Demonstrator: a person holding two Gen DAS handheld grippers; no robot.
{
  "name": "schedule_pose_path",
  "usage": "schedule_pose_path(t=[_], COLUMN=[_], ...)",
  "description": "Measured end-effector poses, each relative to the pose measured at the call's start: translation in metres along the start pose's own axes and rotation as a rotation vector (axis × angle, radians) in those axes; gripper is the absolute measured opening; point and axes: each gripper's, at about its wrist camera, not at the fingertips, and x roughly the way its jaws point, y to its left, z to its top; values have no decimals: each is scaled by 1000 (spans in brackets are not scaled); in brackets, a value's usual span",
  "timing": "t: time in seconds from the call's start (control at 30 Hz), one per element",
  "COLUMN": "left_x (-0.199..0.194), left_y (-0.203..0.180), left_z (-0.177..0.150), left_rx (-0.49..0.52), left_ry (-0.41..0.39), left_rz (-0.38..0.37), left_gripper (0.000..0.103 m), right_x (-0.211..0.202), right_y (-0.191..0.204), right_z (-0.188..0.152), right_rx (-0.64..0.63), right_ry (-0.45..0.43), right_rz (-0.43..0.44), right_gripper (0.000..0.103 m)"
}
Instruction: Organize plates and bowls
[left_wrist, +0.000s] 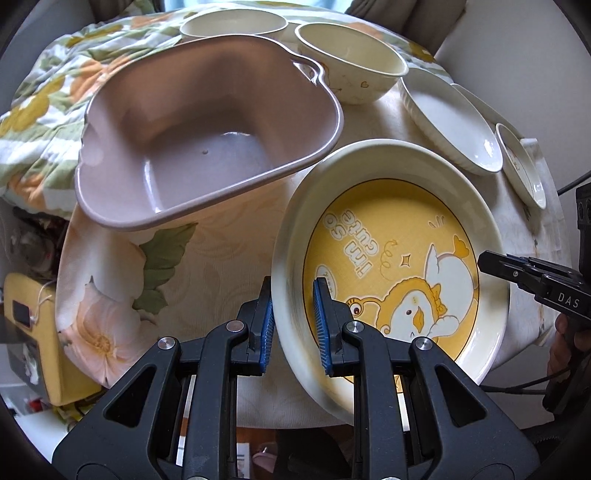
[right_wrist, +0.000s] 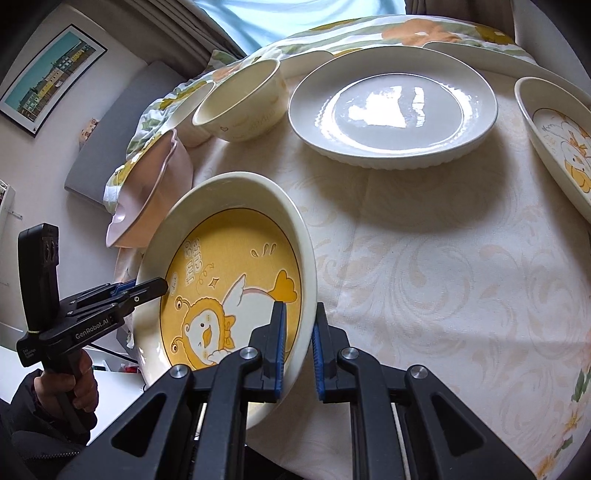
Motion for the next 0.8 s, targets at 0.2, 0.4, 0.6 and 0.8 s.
schedule_pose_path(t=[0.2, 0.4, 0.6, 0.8], left_x=[-4, -7, -8, -19], left_y=[-4, -11, -21, -36], left_z=[-6, -3, -5, -9], left_rx=[3, 25, 35, 63], left_ry=[-4, -20, -25, -51], left_rz=[9, 51, 53, 103], left_gripper=[17, 17, 65, 80], right_x=[-3, 0, 3, -3], right_y=[2, 5, 4, 7], right_z=[-2, 0, -1, -6], right_rx=[-8, -16, 3, -4], right_ry=[1, 7, 10, -6], right_rz=[-11, -28, 5, -19], right_gripper=[14, 14, 41, 68])
